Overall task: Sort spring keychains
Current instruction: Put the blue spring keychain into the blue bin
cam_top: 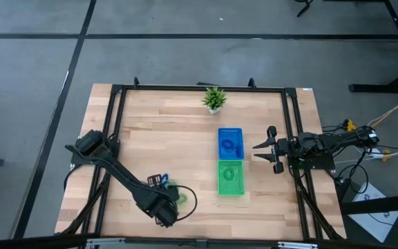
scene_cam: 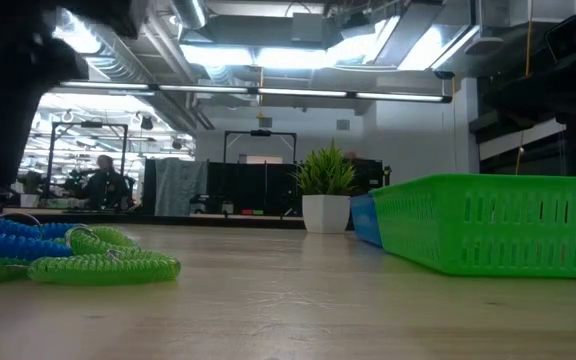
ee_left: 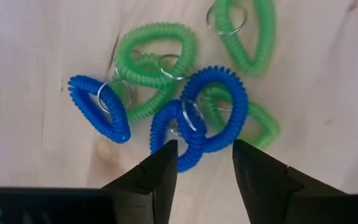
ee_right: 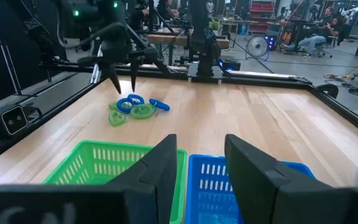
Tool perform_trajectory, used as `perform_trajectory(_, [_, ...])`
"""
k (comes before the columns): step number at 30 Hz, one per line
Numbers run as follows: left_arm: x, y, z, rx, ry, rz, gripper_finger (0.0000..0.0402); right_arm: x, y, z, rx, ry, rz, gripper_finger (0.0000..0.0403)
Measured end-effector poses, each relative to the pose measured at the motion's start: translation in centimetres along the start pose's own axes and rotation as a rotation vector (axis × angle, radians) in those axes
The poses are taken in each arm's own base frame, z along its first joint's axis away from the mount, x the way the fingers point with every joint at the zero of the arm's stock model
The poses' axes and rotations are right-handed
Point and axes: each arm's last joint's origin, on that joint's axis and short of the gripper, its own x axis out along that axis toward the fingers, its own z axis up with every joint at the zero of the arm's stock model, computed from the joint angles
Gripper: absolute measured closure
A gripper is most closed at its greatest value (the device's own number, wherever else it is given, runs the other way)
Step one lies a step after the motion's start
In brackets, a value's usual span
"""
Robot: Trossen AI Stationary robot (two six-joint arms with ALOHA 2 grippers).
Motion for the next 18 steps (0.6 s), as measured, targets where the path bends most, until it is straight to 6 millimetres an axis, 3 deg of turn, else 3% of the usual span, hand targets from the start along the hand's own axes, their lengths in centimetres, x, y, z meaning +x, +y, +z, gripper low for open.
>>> perform_trajectory(18, [2.2,-0.5,-0.2,0.029,0.024,0.085,0.0258,0.0,0.0,0.0,0.0,0.0,0.0,0.0267])
